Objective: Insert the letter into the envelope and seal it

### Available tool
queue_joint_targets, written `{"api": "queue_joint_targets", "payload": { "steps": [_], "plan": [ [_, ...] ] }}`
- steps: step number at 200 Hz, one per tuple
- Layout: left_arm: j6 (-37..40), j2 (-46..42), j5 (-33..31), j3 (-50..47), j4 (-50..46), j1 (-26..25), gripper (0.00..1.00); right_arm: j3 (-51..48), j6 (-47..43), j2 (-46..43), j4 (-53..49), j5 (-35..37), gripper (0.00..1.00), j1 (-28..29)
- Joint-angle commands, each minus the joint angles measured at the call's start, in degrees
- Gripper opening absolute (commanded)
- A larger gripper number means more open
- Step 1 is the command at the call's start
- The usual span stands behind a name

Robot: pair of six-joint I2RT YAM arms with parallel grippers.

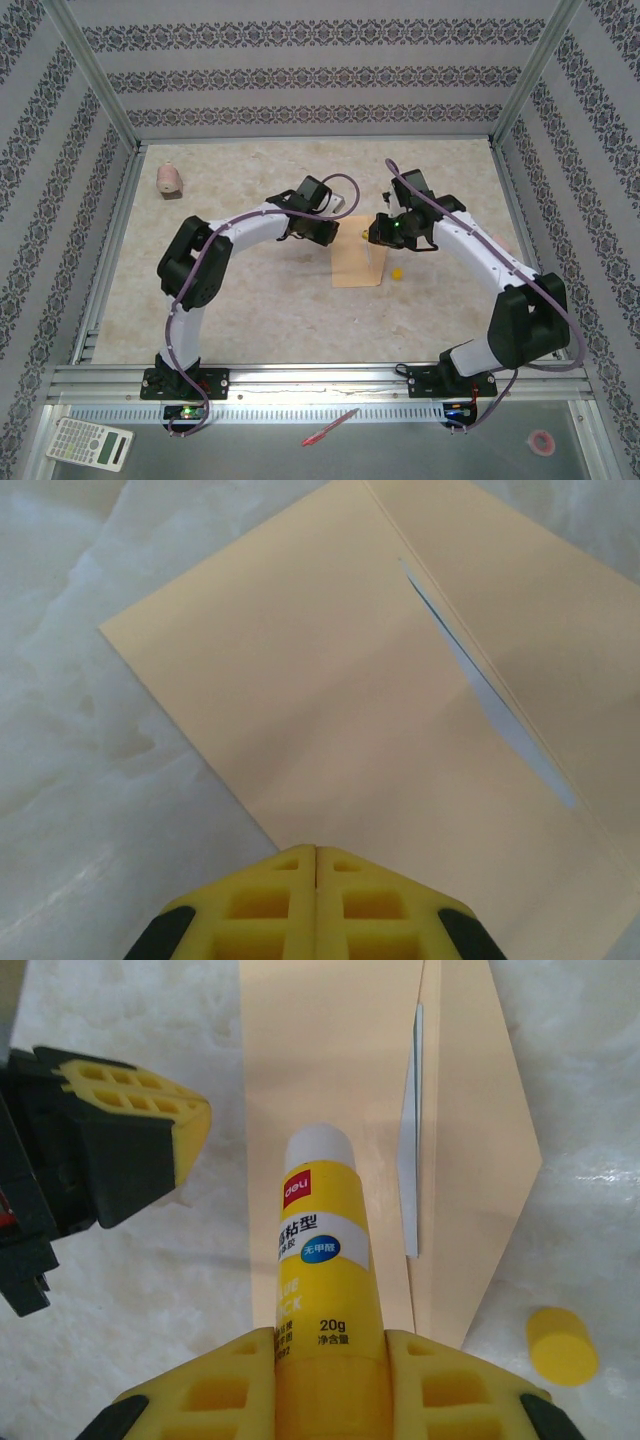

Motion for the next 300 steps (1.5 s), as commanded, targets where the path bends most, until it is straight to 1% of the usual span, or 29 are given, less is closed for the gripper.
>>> {"api": "queue_joint_targets", "payload": {
  "steps": [1, 28, 120, 171, 225, 300],
  "plan": [
    [-1.6, 1.7, -0.6, 2.5, 3.3, -0.7, 0.0, 2.8, -1.7, 2.1, -2.0, -1.3, 0.14, -0.4],
    [-1.9, 3.0, -1.3, 2.6, 5.3, -0.7, 0.0, 4.0, -2.6, 4.5, -3.0, -1.9, 0.14, -0.5],
    [-1.0, 7.1, -4.6, 4.7, 4.8, -0.7, 0.0, 6.8, -4.8, 10.3, -6.5, -1.7, 0.13, -0.9],
    [-1.1, 9.1, -4.6, 4.5, 4.8, -0.7, 0.0, 6.7, -5.2, 11.3, -7.4, -2.1, 0.12, -1.2],
    [-1.6, 9.2, -4.9, 3.8, 4.2, -0.7, 0.0, 6.0, -5.1, 12.5, -7.2, -3.1, 0.11, -1.1],
    [-3.5, 8.9, -4.1, 1.9, 4.2, -0.7, 0.0, 5.9, -5.6, 14.9, -7.5, -0.9, 0.1, -1.2]
  ]
}}
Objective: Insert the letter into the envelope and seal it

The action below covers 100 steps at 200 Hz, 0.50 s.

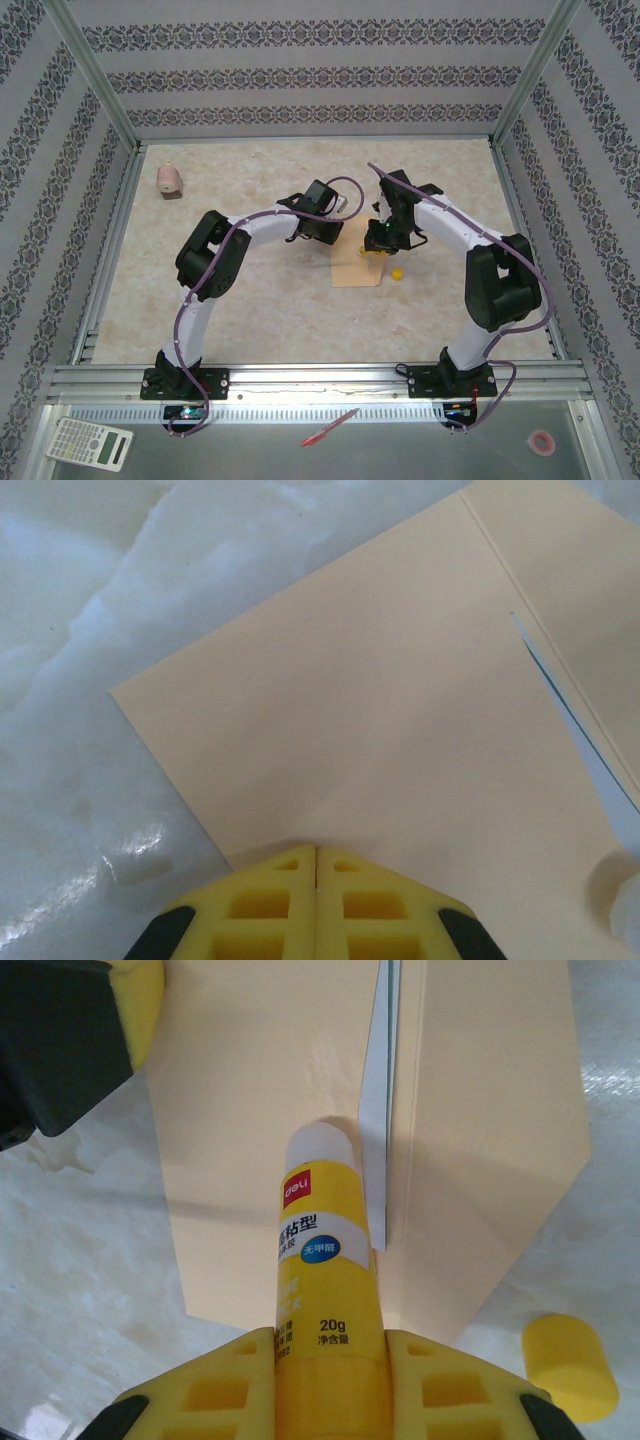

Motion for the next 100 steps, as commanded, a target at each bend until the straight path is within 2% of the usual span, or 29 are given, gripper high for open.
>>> {"api": "queue_joint_targets", "payload": {
  "steps": [1, 100],
  "plan": [
    [-1.1, 1.1, -0.5, -1.5, -0.7, -0.7, 0.0, 0.4, -1.2, 1.4, -1.4, 1.2, 0.1, -0.4],
    [-0.7, 0.7, 0.4, -1.9, -0.5, -0.7, 0.0, 3.2, -2.5, 6.8, -0.1, 3.2, 0.08, -1.2]
  ]
}}
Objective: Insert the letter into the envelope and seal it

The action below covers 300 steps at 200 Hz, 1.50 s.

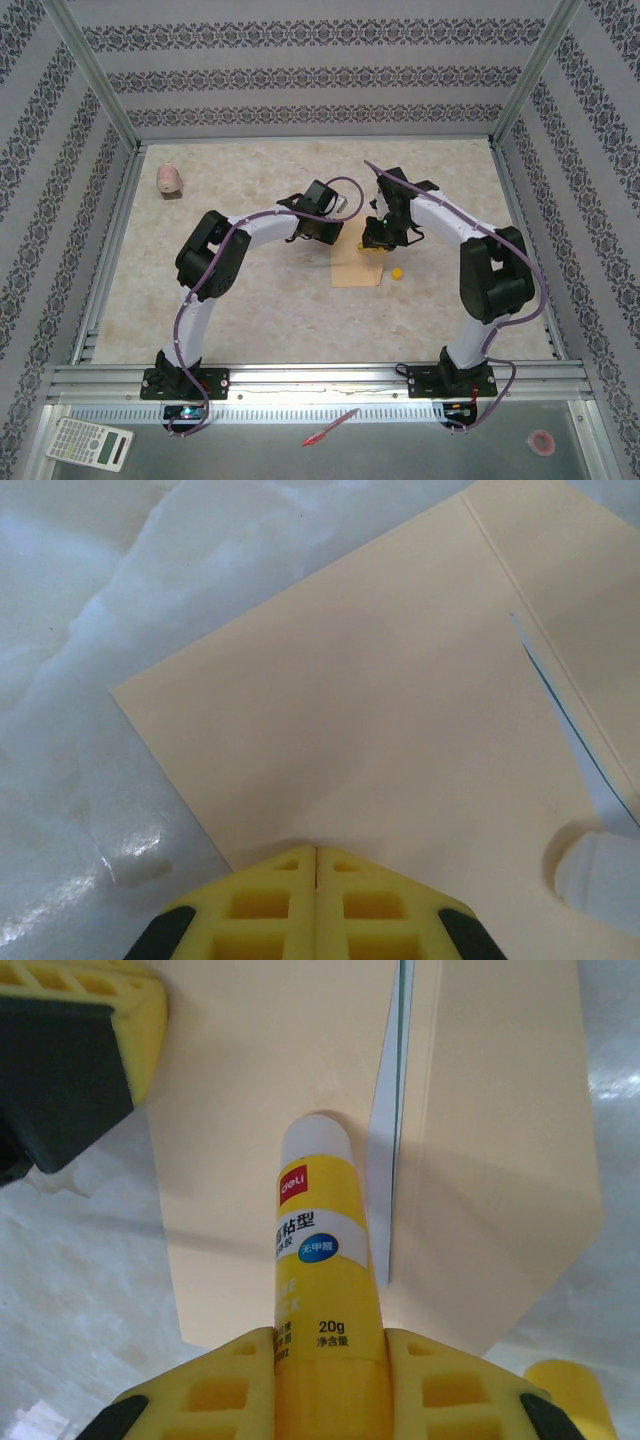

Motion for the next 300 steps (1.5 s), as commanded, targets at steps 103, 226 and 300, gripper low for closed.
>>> {"api": "queue_joint_targets", "payload": {
  "steps": [103, 226, 300],
  "plan": [
    [-1.4, 0.6, -0.8, -1.9, -1.2, -0.8, 0.0, 0.5, -2.1, 2.1, -2.9, 3.9, 0.08, -1.2],
    [-3.0, 0.7, -1.1, -1.2, -1.9, -0.8, 0.0, -3.8, -2.6, -0.9, -4.8, 3.6, 0.08, -0.6],
    [-2.4, 0.7, -0.2, -1.4, -1.5, -0.8, 0.0, 3.5, -4.5, 5.7, -5.8, 4.3, 0.07, -0.9]
  ]
}}
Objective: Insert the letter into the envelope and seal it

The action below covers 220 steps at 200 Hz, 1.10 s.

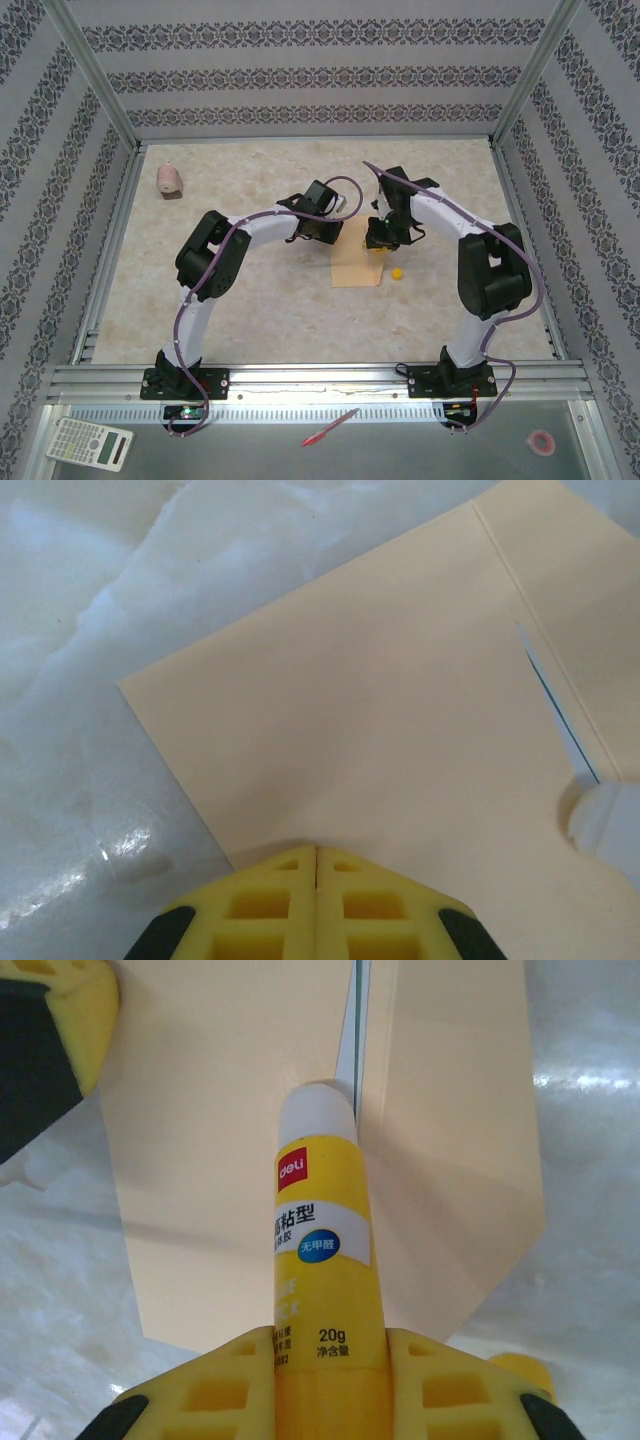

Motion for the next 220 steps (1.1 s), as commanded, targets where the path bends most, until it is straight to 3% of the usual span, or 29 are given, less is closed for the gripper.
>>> {"api": "queue_joint_targets", "payload": {
  "steps": [1, 66, 220],
  "plan": [
    [-0.2, 0.7, 0.0, -1.2, -1.8, -0.8, 0.0, 1.6, -1.3, 3.9, -2.9, 2.6, 0.07, -0.1],
    [-1.2, 0.7, -0.4, -1.6, -1.6, -0.8, 0.0, 6.5, -2.8, 6.5, -5.1, 2.6, 0.07, -0.3],
    [-8.8, 1.2, -3.8, -1.5, -2.0, -0.8, 0.0, -3.8, -1.8, -4.8, -12.1, 0.7, 0.07, 4.9]
  ]
}}
